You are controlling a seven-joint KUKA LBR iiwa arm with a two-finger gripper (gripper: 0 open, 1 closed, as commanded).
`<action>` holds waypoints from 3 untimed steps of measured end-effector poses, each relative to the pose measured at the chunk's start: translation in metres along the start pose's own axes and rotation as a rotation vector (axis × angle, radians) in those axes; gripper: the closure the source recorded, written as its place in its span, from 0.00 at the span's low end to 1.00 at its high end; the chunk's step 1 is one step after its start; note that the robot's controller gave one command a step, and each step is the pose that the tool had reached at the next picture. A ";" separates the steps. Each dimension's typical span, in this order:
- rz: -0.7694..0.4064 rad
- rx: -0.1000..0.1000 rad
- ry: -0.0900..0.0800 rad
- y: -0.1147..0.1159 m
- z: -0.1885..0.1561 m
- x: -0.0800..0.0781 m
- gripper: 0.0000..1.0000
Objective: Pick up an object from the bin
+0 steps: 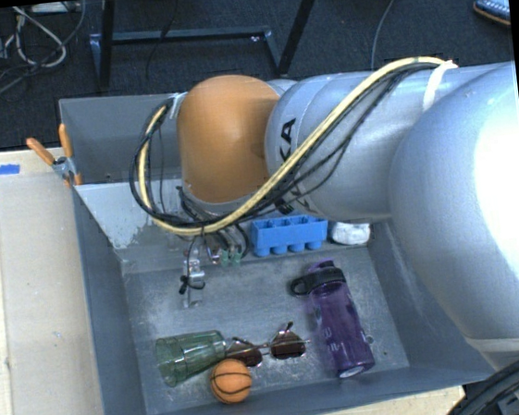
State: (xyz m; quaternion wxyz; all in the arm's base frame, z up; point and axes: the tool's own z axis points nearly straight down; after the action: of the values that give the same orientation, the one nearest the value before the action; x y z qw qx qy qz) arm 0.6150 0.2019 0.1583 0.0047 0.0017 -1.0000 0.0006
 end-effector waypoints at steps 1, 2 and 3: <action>0.004 -0.001 -0.008 -0.001 -0.005 -0.002 0.00; -0.187 -0.002 -0.011 -0.026 0.053 0.038 0.00; -0.204 -0.001 -0.004 -0.049 0.040 0.064 0.00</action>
Offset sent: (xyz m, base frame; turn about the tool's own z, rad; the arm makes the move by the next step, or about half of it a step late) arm -0.0637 -0.0428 -0.0883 -0.2923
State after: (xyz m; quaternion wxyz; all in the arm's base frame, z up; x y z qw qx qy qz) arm 0.5505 0.1523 0.1187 0.0025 0.1033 -0.9946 -0.0002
